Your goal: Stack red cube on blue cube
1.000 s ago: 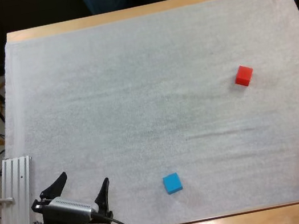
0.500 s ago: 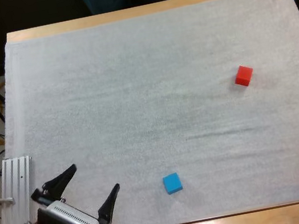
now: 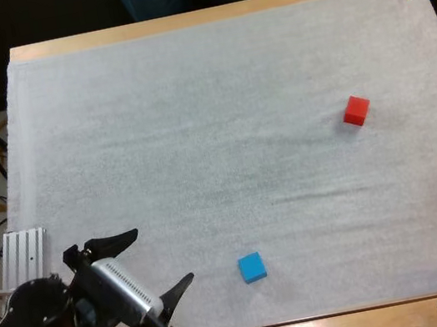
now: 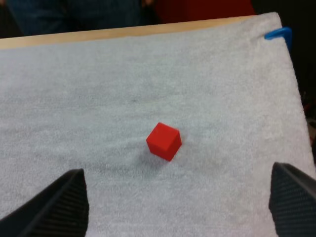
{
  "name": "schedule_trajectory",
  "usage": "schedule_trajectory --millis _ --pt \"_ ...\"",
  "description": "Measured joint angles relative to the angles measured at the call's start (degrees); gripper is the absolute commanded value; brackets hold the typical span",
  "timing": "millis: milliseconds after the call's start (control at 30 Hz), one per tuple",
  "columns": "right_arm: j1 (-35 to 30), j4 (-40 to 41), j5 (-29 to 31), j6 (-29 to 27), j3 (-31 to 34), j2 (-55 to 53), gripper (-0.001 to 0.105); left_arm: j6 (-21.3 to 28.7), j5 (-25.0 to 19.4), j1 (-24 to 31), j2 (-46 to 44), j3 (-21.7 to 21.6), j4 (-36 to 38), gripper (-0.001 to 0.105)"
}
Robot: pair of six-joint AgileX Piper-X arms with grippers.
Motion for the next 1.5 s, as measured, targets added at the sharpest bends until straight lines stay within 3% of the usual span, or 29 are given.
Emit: schedule_trajectory --millis 167,367,733,1200,1500 --pt "3.59 -0.18 0.37 -0.28 -4.33 6.73 0.072 -0.02 -0.23 0.0 1.32 0.02 -0.29 0.087" --pt "10.56 -0.87 7.43 -0.18 -9.43 15.97 0.072 -0.02 -0.18 0.0 1.32 0.02 -0.36 0.087" --pt "21.9 -5.74 14.9 4.1 -15.02 36.29 0.072 -0.02 -0.26 0.0 1.32 0.02 -0.36 0.087" --pt "22.51 -8.86 15.42 6.62 -20.84 58.86 0.072 -0.02 -0.26 0.0 1.32 0.02 -0.36 0.087" --pt "22.51 -13.93 20.77 10.24 -20.81 69.31 0.072 -0.02 0.03 0.0 1.32 0.02 -0.36 0.087"
